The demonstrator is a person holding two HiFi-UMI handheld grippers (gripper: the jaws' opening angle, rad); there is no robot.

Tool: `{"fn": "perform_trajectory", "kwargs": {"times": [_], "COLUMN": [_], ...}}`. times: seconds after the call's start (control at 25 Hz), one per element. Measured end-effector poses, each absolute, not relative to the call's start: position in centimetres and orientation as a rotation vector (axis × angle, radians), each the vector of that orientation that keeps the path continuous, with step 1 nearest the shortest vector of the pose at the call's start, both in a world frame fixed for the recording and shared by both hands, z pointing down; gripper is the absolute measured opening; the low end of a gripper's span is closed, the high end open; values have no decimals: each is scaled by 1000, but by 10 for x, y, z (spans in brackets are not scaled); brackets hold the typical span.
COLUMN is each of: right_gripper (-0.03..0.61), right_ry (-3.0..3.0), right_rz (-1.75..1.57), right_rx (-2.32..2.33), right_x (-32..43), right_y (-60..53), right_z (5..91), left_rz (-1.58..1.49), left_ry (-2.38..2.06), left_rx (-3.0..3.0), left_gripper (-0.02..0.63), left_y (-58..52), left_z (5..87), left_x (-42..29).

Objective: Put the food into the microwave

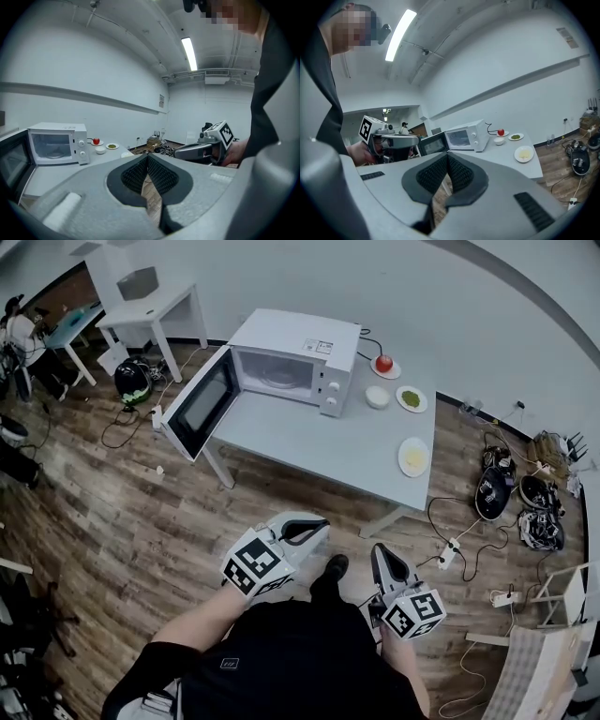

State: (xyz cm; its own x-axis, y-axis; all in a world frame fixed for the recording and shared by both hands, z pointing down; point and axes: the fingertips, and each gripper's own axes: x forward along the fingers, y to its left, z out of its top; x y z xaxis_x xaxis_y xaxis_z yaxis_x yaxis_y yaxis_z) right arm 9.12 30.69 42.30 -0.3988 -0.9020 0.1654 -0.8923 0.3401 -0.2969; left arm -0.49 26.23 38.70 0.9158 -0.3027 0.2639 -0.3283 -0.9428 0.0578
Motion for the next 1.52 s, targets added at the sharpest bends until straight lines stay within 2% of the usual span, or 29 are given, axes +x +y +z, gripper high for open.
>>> {"fn": "perform_trajectory", "kwargs": {"times": [0.92,1.52], "right_gripper": [9,9], "right_ry": [2589,2482], "right_rz": [-659,-844], "right_rx": [-1525,-1556], "right_x": [254,292], "right_y": [124,81], "right_z": [432,465], "left_rz": [561,918], "left_ry": [-669,-564], "left_rx": [3047,3175], "left_gripper": [6,5], "left_y": [60,-33], "left_z": [368,415], "left_x": [173,242]}}
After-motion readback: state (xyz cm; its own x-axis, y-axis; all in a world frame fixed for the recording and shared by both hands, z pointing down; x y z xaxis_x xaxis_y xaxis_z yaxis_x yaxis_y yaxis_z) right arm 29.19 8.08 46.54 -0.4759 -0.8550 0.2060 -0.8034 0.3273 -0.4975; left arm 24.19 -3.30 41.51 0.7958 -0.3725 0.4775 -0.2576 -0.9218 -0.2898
